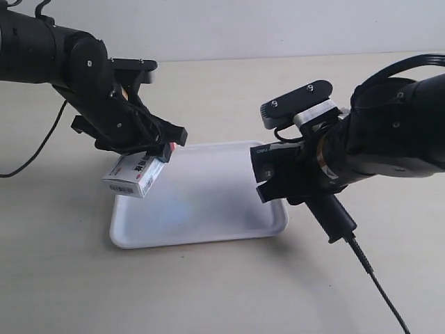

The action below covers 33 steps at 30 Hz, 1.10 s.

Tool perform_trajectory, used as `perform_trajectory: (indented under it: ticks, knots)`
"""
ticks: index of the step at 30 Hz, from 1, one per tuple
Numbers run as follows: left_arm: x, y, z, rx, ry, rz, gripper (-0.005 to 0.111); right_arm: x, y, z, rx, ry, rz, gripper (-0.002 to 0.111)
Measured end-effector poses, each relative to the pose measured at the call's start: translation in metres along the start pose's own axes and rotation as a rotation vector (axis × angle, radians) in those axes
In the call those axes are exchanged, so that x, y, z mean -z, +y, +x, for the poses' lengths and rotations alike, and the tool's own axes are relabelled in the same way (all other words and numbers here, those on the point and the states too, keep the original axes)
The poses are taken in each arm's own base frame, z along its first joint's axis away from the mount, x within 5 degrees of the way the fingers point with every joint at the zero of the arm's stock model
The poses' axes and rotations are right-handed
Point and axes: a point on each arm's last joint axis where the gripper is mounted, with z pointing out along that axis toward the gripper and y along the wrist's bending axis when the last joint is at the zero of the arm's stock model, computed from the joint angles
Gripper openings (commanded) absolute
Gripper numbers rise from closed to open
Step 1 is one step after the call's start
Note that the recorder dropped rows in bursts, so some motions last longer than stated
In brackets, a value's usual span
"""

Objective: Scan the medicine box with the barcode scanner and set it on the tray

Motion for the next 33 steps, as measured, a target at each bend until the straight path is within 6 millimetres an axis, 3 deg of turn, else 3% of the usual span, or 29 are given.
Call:
perform_trajectory:
  ticks: [9,16,23,29,33]
  knots:
    - [0.000,0.002,-0.001,-0.010,-0.013,-0.022,0.001,0.001,-0.003,0.002,0.019,0.017,0.065,0.000]
    - [0.000,0.002,-0.004,-0.006,-0.040,-0.025,0.001,0.018,-0.008,-0.002,-0.019,-0.024,0.068,0.000]
    - [0.000,0.002,-0.008,-0.005,-0.068,-0.021,0.001,0.023,0.005,0.000,0.021,-0.027,0.050,0.000]
    - [-0.005,0.002,-0.007,-0.004,-0.063,-0.023,0.001,0.026,-0.003,0.000,0.013,-0.008,0.153,0.000]
    - [-0.005,0.002,-0.007,-0.004,-0.063,-0.023,0.001,0.025,0.001,-0.002,0.006,-0.032,0.116,0.000]
